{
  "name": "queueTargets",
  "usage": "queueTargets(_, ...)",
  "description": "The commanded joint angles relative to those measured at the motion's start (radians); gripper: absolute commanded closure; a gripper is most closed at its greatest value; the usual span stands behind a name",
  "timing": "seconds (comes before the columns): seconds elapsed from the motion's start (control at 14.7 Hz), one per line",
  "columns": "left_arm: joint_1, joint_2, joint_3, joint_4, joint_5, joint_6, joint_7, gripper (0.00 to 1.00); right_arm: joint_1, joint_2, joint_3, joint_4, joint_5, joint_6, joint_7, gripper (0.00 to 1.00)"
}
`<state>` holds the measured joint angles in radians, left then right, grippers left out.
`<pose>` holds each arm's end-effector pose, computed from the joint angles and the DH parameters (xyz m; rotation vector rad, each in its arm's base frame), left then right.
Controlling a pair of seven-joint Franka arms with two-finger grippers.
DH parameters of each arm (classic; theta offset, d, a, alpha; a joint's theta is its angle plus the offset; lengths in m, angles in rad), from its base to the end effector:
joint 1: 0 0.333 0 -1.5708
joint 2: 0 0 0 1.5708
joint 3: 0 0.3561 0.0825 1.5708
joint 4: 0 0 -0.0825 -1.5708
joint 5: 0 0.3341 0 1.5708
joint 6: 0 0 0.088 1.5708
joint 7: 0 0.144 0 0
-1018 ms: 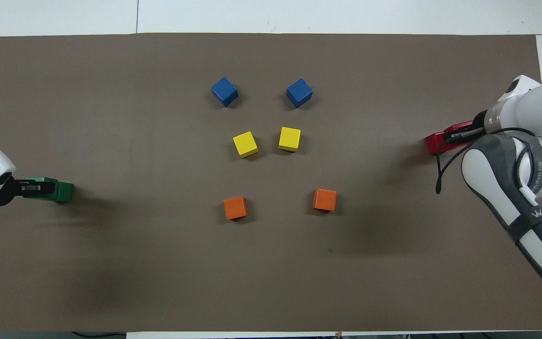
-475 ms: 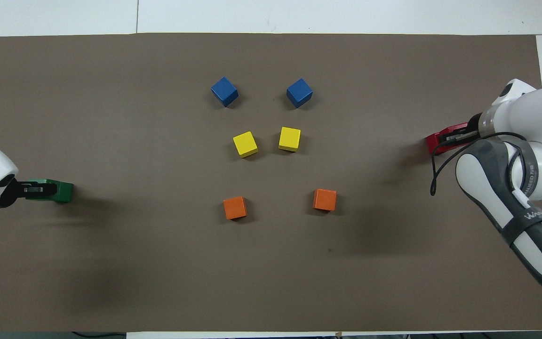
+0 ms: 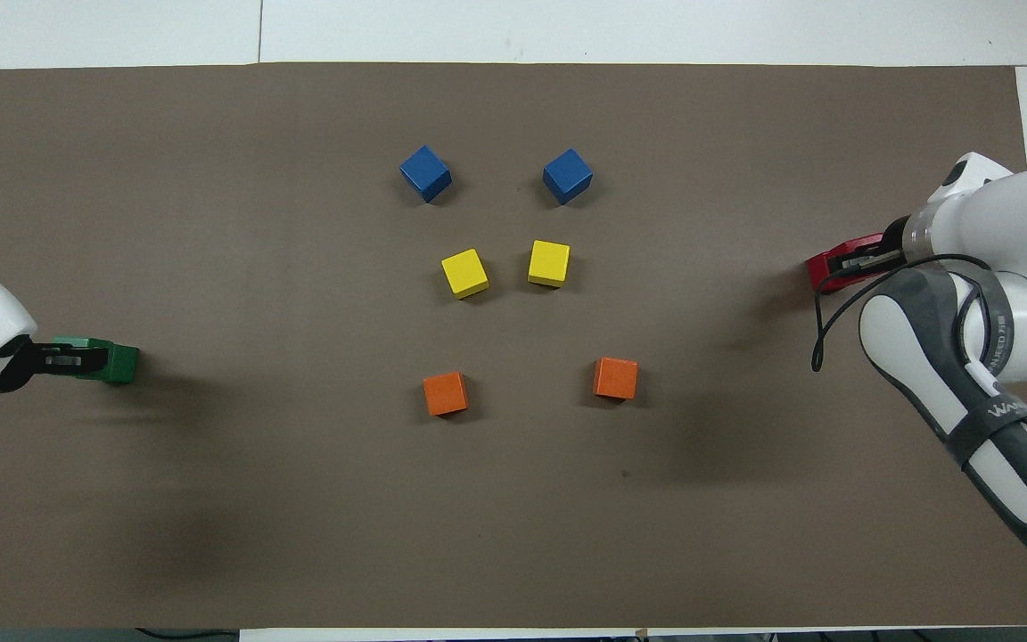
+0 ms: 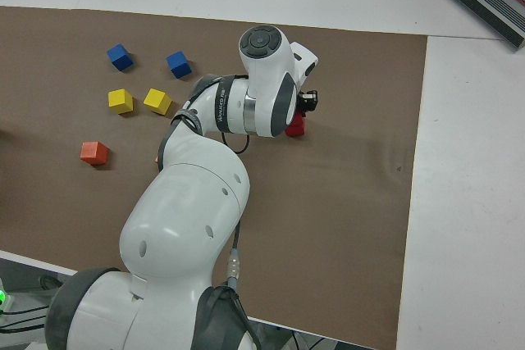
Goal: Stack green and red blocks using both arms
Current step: 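Lower the green cube onto the other green cube and open the left gripper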
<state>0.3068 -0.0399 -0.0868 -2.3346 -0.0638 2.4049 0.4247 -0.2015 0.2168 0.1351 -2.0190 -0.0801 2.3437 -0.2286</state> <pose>0.4655 0.1018 0.3992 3.1212 -0.2501 0.1845 0.5722 -0.0448 0.3892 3.0729 0.3242 0.1618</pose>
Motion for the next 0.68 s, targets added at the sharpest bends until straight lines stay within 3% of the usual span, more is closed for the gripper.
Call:
queueTargets(0.0,0.015,-0.003,-0.007,-0.023,-0.022,0.025,0.062,0.00,-0.006,-0.017,0.006,-0.027,0.022,0.031,-0.026,1.00)
queueTargets(0.27,0.015,0.000,-0.008,0.000,-0.022,-0.015,0.062,0.00,-0.006,-0.008,0.004,-0.029,0.022,0.049,-0.025,1.00)
queueTargets(0.61,0.008,0.017,-0.008,0.193,-0.022,-0.223,0.068,0.00,-0.007,0.013,0.004,-0.029,0.022,0.066,-0.026,1.00)
